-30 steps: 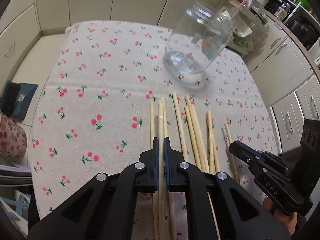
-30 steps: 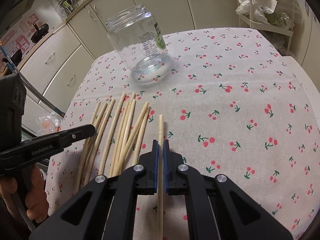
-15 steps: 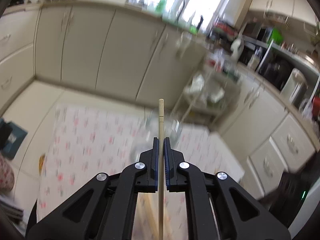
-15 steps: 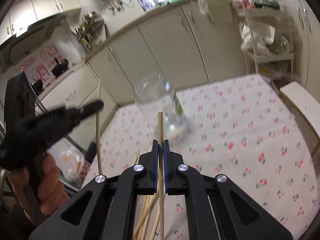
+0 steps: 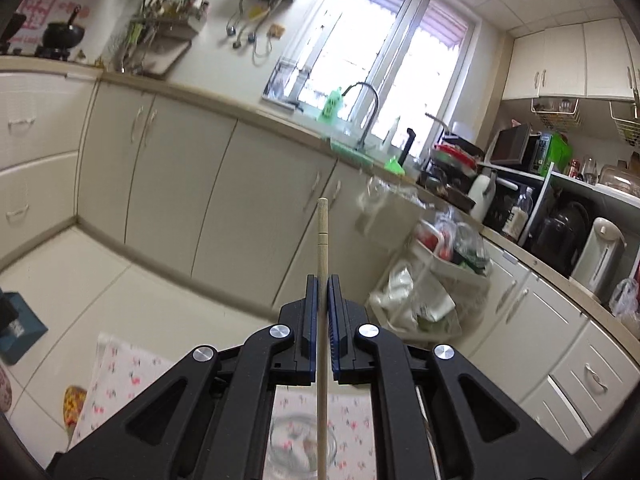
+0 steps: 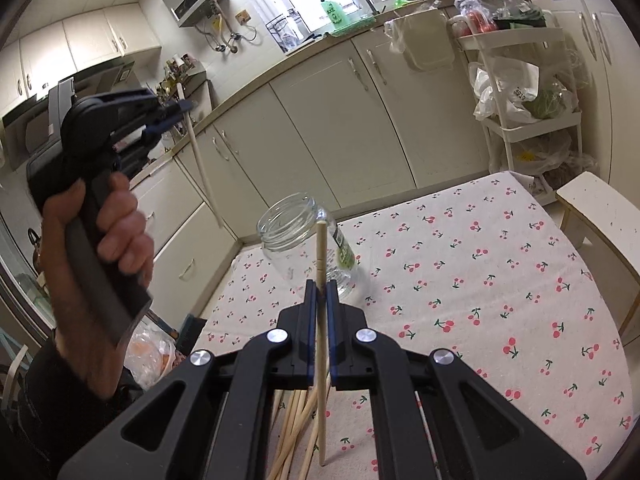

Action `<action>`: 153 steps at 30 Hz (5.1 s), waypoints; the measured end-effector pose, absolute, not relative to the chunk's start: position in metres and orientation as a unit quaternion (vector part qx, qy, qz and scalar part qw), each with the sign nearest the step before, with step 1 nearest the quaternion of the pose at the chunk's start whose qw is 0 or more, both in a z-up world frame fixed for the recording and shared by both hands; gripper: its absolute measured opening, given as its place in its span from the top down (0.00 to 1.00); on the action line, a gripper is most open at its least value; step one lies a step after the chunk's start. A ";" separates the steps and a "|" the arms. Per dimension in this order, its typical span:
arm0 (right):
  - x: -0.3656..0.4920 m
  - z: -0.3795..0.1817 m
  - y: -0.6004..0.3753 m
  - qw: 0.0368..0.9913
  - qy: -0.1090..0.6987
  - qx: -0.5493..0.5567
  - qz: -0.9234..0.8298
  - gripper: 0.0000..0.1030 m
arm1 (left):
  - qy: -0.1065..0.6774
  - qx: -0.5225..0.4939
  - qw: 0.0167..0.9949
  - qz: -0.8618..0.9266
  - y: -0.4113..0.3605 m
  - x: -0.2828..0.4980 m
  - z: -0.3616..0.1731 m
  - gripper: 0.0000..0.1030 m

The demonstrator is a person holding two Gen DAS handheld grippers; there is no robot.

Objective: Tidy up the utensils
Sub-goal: 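Lift chopsticks and drop them into the glass jar with both tools, then grasp another chopstick from the pile with each tool, then raise the held chopsticks over the jar and release them inside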

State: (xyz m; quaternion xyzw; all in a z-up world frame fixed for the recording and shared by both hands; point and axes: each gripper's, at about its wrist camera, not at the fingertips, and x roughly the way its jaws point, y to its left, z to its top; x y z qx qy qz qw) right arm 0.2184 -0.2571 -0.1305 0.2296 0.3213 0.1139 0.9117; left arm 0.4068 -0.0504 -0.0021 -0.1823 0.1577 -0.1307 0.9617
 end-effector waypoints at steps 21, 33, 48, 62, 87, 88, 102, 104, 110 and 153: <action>0.241 -0.090 -0.266 0.930 0.266 0.227 0.114 0.94 | 0.198 -0.100 0.970 -0.102 -0.080 0.425 -0.081 0.95; 0.263 -0.034 -0.259 0.948 0.200 0.212 0.128 0.94 | 0.248 -0.056 0.957 -0.138 -0.073 0.402 -0.104 0.93; 0.297 -0.009 -0.250 0.949 0.172 0.220 0.144 0.94 | 0.255 -0.066 0.955 -0.136 -0.044 0.382 -0.098 0.59; 0.335 -0.075 -0.219 0.940 0.260 0.174 0.138 0.94 | 0.315 -0.075 0.938 -0.125 -0.008 0.353 -0.124 0.54; 0.231 -0.198 -0.188 0.848 0.505 0.096 0.129 0.71 | 0.496 0.021 0.862 -0.105 -0.029 0.314 -0.214 0.55; 0.230 -0.200 -0.187 0.848 0.507 0.089 0.128 0.72 | 0.493 0.025 0.863 -0.105 -0.029 0.314 -0.213 0.55; 0.236 -0.212 -0.168 0.858 0.503 -0.002 0.103 0.77 | 0.485 0.069 0.866 -0.103 -0.046 0.317 -0.215 0.69; 0.239 -0.212 -0.168 0.859 0.501 -0.018 0.101 0.88 | 0.484 0.074 0.864 -0.115 -0.051 0.316 -0.215 0.82; 0.242 -0.213 -0.198 0.850 0.516 0.018 0.106 0.93 | 0.498 0.047 0.853 -0.149 -0.048 0.318 -0.214 0.95; 0.227 -0.177 -0.270 0.873 0.378 0.268 0.154 0.94 | 0.132 -0.166 0.971 -0.112 -0.052 0.377 -0.014 0.96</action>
